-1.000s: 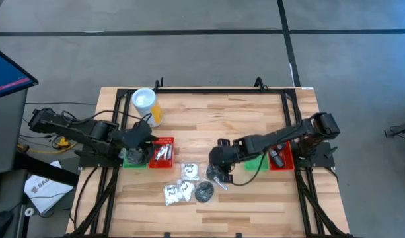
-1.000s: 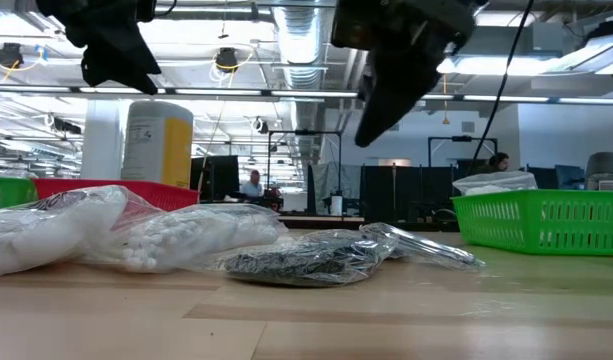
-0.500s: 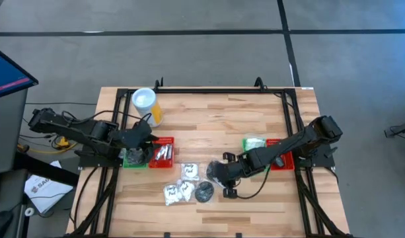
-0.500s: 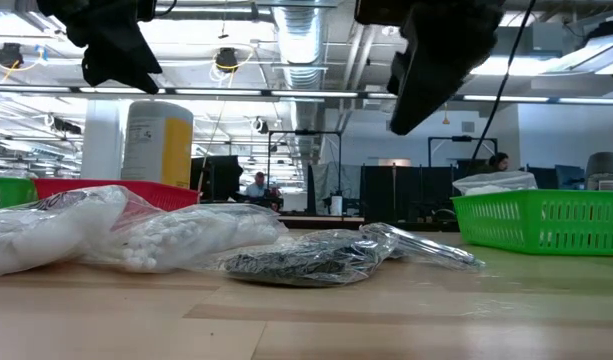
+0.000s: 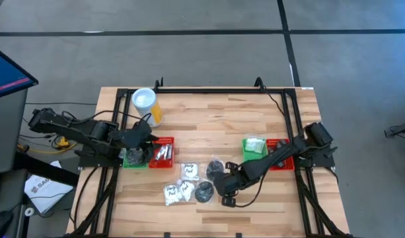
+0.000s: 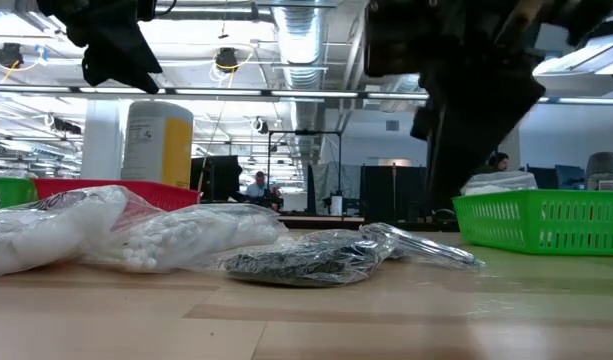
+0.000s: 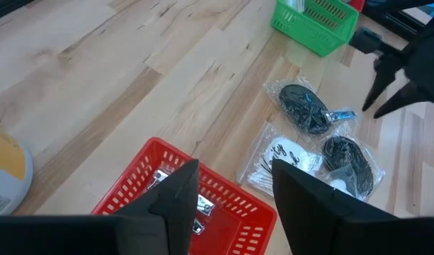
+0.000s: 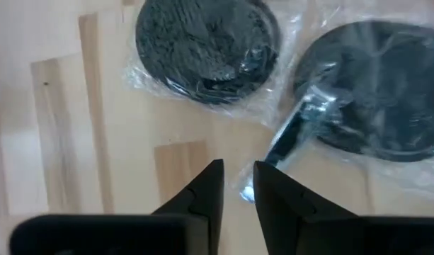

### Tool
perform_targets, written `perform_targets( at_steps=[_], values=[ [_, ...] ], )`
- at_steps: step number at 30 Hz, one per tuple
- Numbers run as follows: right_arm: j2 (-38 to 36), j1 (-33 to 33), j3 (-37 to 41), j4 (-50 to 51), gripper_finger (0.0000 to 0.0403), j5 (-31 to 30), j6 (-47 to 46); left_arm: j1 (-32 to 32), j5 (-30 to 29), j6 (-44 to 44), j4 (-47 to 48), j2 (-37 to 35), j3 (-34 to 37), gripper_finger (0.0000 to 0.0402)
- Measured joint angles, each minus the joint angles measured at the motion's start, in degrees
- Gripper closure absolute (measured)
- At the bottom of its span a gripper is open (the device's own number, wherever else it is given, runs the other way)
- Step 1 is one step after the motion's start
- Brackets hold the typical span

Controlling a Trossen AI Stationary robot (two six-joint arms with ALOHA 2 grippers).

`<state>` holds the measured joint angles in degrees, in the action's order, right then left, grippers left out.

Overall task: Pick & Place Travel size toiletries
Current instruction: Put the silver nail cutter into the left red bin

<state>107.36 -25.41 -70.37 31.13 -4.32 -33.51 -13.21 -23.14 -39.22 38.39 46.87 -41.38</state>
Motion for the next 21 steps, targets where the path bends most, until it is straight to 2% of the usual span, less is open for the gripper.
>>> perform_targets(
  at_steps=[10,21],
  values=[
    [0.22,0.92,0.06,-0.28,0.0267,-0.68,-1.49,0.00,0.00,0.00,-0.13,0.00,0.00,0.0231],
    [3.47,1.60,-0.09,-3.08,0.0261,-1.97,-2.72,0.00,0.00,0.00,-0.35,0.00,0.01,0.0231]
  ],
)
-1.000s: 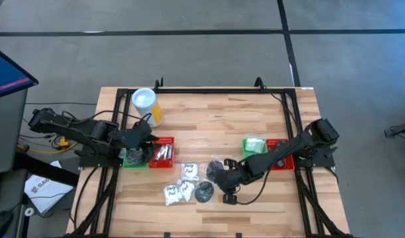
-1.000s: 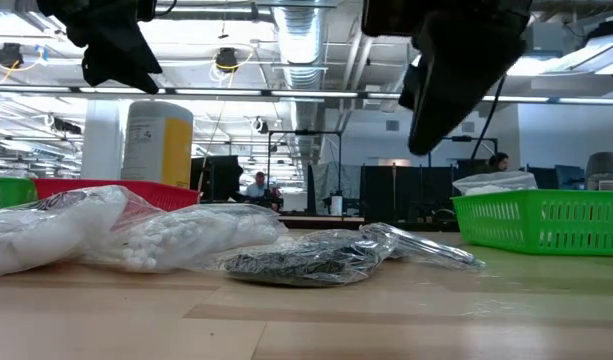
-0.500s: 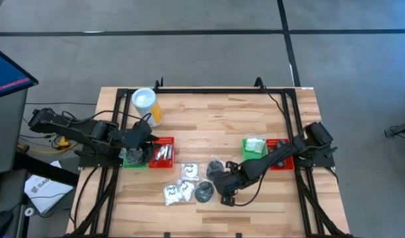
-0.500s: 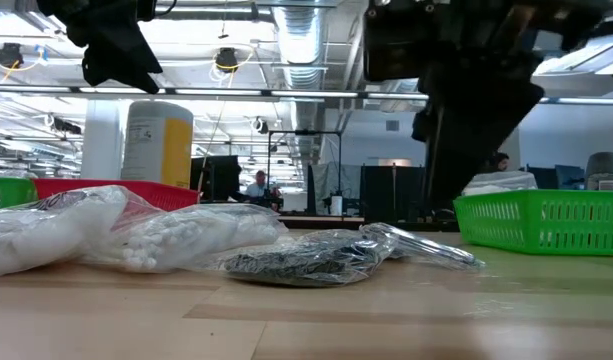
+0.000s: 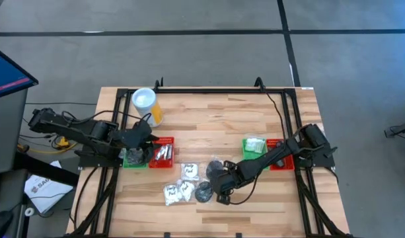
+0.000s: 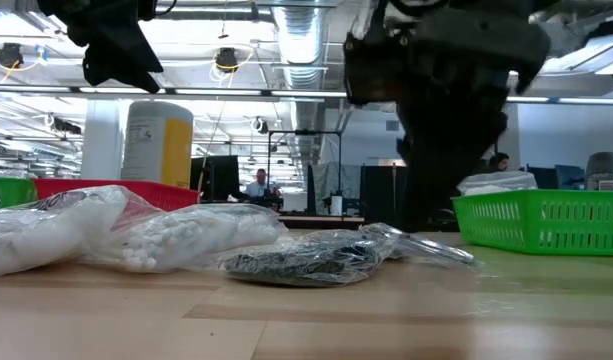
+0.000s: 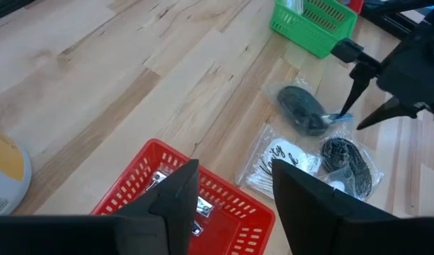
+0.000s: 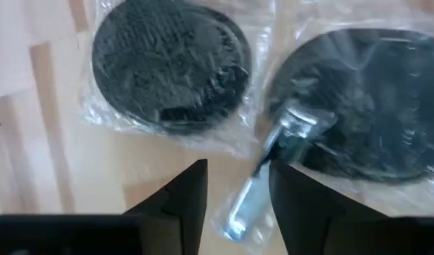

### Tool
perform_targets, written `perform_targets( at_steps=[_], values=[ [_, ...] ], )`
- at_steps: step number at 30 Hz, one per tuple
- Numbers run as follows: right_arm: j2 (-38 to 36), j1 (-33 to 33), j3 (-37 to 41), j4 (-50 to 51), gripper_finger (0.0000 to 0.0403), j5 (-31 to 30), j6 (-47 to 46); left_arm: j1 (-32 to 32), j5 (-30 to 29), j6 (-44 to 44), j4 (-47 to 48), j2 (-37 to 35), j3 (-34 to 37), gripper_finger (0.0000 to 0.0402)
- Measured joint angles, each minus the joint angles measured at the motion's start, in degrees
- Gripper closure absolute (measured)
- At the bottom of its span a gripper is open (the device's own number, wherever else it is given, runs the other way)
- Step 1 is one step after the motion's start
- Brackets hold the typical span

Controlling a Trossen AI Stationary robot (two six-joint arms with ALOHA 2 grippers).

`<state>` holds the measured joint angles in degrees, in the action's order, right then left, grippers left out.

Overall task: Pick & Place Travel size toiletries
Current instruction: Put the silver nail cutter into the left red bin

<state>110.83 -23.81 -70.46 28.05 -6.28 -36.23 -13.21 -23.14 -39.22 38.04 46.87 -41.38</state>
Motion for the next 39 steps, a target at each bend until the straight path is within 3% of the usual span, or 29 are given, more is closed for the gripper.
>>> perform_targets(
  at_steps=[39],
  values=[
    [2.03,5.63,0.13,-3.06,0.0265,-2.82,-2.79,0.00,0.01,0.02,-0.44,0.02,-0.01,0.0231]
  ],
)
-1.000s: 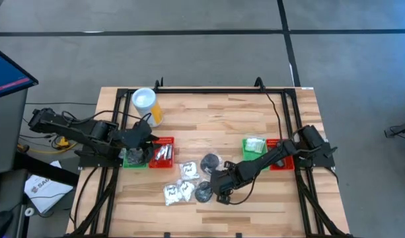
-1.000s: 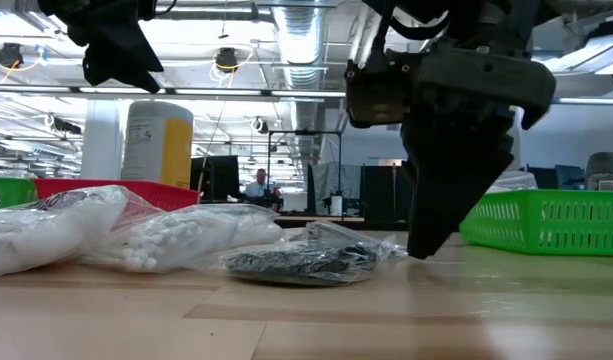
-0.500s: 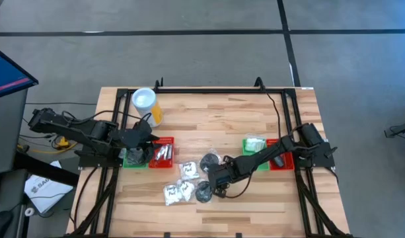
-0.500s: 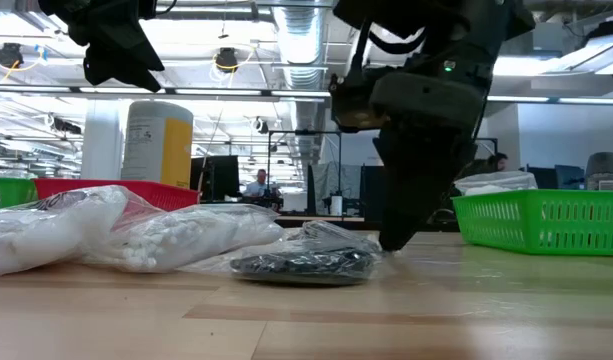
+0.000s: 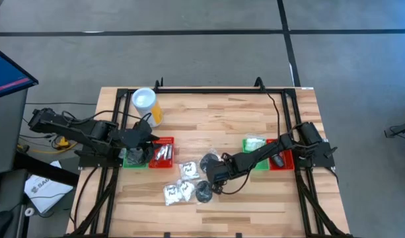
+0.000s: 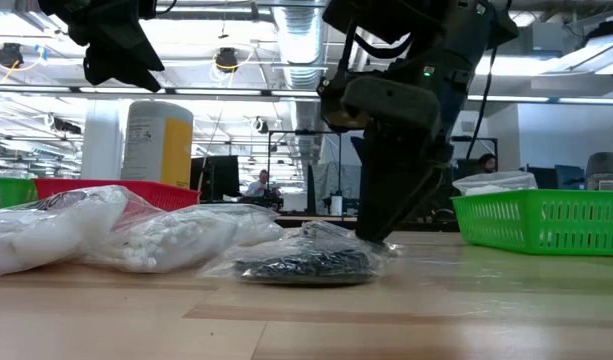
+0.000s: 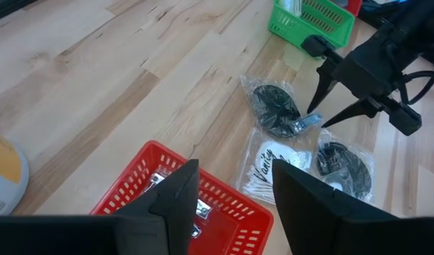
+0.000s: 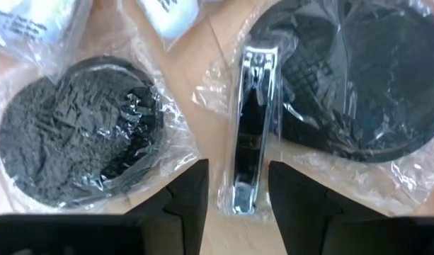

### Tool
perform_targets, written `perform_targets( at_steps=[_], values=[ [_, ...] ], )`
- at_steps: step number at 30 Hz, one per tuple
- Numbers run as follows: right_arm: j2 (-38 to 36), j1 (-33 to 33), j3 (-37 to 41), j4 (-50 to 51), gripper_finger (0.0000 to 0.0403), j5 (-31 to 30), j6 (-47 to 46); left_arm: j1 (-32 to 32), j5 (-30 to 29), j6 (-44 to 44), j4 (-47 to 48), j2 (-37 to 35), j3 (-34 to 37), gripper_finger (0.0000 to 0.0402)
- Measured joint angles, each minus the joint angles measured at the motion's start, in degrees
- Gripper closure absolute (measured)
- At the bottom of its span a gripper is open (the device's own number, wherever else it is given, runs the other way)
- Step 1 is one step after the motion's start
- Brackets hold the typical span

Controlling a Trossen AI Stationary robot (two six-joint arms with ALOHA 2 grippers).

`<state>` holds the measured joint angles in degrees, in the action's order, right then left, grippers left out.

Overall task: Pick & Place Travel size toiletries
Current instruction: Put the silver nail cutter into the left red bin

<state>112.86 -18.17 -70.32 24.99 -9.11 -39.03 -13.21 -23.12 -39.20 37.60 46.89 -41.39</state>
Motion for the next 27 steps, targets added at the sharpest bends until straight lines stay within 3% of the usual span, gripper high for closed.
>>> perform_targets(
  at_steps=[27],
  values=[
    [3.34,-0.28,-0.22,-1.95,0.0278,-1.98,-0.02,0.00,-0.01,1.27,-0.58,0.00,0.00,0.0231]
  ],
)
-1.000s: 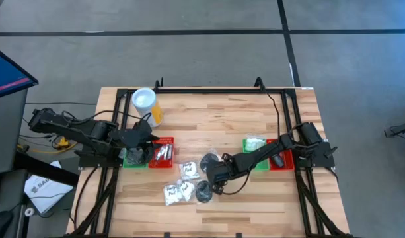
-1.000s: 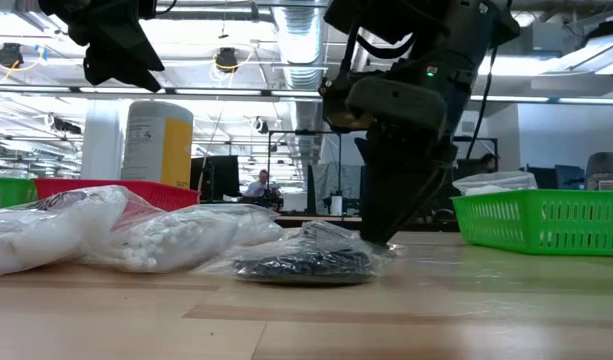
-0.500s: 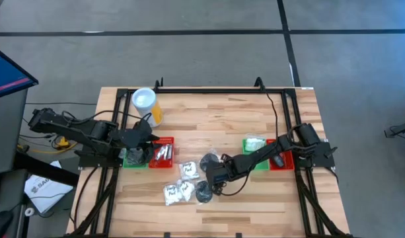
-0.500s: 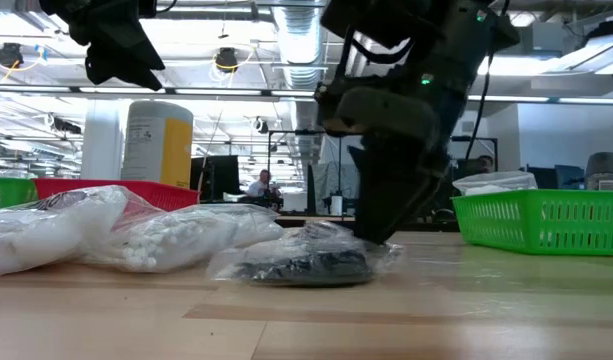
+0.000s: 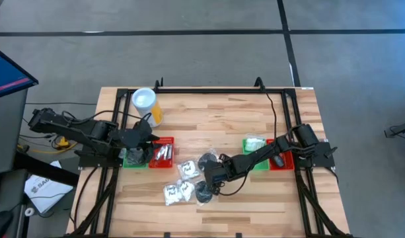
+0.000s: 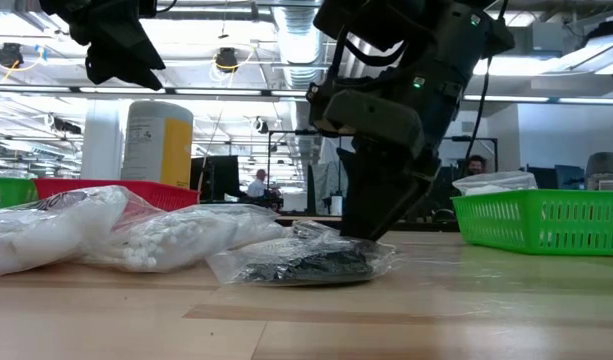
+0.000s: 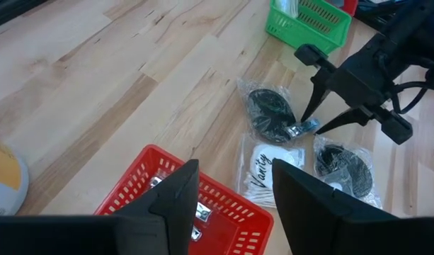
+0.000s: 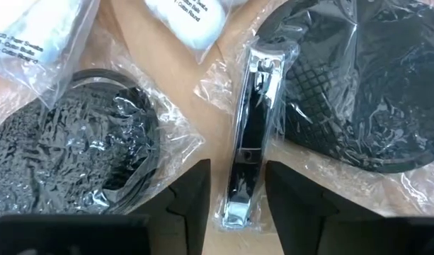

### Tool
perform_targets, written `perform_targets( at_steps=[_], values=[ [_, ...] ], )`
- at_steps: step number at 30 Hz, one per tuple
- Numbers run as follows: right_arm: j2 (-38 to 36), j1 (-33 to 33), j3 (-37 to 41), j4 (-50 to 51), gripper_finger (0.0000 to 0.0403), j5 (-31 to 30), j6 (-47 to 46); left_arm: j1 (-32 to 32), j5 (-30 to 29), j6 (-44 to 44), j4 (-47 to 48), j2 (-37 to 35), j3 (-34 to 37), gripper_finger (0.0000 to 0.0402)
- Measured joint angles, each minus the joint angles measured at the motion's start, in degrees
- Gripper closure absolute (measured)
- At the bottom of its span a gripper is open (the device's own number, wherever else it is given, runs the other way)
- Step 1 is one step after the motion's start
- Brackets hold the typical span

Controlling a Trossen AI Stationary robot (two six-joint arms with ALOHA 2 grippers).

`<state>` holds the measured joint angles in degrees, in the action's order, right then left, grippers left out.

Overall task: Pick & Place Travel size toiletries
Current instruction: Put the silver nail cutter into the left red bin

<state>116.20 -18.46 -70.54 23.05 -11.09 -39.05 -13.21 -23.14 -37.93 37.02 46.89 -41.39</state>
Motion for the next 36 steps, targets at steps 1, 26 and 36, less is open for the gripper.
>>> perform_targets(
  at_steps=[1,26,36],
  values=[
    [0.00,0.02,0.02,0.07,0.0284,0.00,0.00,0.00,0.02,0.00,0.01,0.00,0.00,0.0231],
    [-2.03,-0.89,0.41,3.64,0.0371,1.05,1.46,0.00,0.00,0.02,-0.03,0.00,0.00,0.0231],
    [-5.07,-0.99,0.35,5.14,0.0371,0.90,3.70,0.00,0.02,0.11,-0.29,0.00,0.00,0.0231]
  ],
)
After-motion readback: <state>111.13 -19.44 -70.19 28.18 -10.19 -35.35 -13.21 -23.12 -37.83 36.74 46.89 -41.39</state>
